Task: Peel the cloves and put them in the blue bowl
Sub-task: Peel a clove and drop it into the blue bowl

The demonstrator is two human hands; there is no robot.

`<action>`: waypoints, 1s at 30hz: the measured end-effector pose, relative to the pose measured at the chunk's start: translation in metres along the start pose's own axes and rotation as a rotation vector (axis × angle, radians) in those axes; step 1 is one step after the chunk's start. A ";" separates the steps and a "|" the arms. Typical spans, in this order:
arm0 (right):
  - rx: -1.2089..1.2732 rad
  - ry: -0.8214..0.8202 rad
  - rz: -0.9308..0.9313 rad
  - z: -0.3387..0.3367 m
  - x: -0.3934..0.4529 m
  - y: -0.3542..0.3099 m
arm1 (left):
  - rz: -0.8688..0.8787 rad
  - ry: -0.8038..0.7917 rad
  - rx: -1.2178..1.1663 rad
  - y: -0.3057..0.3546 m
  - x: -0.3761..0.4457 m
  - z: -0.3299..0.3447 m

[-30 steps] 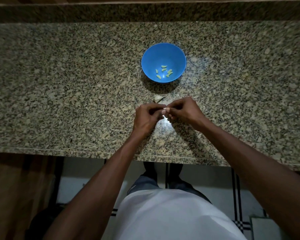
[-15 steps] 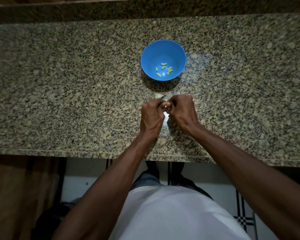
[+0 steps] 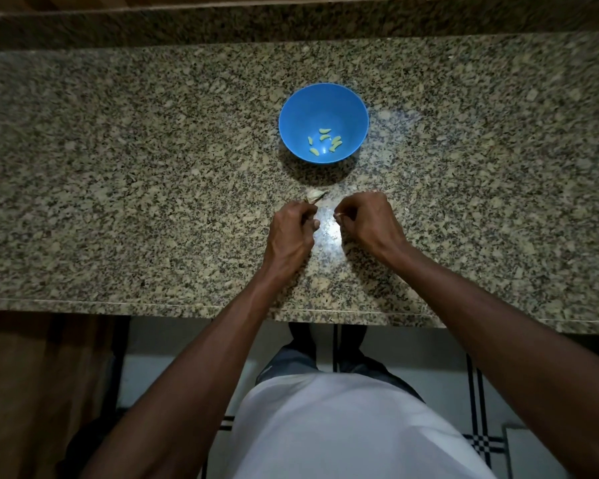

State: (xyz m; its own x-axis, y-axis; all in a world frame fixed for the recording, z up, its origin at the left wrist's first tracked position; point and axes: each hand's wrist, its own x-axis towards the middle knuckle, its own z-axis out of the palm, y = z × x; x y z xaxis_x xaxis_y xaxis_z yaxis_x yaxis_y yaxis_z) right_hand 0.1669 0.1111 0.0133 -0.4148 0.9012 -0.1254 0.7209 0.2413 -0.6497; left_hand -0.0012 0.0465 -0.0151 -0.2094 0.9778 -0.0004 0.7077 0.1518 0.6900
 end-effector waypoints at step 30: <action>0.006 0.022 -0.038 -0.002 0.005 0.001 | 0.023 -0.022 -0.022 -0.010 0.004 -0.005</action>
State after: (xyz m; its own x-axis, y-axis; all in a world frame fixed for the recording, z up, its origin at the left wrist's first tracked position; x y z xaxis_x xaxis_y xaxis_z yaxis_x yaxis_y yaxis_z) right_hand 0.1669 0.1163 0.0131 -0.4292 0.8993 -0.0837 0.7012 0.2733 -0.6585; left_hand -0.0128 0.0479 -0.0187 -0.1784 0.9840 0.0003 0.6973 0.1262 0.7056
